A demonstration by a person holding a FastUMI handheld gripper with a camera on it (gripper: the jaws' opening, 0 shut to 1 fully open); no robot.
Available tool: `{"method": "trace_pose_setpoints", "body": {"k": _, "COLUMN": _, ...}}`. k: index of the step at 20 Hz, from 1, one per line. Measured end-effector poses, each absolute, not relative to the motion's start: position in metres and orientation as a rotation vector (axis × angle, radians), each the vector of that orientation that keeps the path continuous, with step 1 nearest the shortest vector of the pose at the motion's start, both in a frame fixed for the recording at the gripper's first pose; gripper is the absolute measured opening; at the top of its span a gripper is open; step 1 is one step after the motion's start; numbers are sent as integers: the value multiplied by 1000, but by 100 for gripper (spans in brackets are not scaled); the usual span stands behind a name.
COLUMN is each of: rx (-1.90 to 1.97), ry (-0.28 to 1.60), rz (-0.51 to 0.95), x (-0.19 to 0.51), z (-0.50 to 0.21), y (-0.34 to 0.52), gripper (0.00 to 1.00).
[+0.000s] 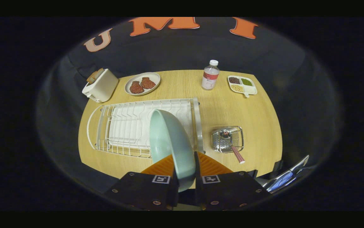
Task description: Take the plate from the dish rack, then take the spoon from the basket and place it into the plate.
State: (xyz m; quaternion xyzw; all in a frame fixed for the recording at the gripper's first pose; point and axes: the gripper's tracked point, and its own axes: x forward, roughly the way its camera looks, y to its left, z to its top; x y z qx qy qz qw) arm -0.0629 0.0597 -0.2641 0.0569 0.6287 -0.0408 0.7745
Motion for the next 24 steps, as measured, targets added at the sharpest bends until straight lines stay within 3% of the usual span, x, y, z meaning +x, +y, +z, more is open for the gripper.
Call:
{"method": "trace_pose_setpoints", "body": {"k": 9, "rx": 326, "ry": 1369, "rz": -41, "x": -149, "z": -281, "y": 27, "gripper": 22}}
{"method": "trace_pose_setpoints", "body": {"k": 24, "rx": 547, "ry": 1402, "rz": 24, "x": -220, "z": -373, "y": 32, "gripper": 22}}
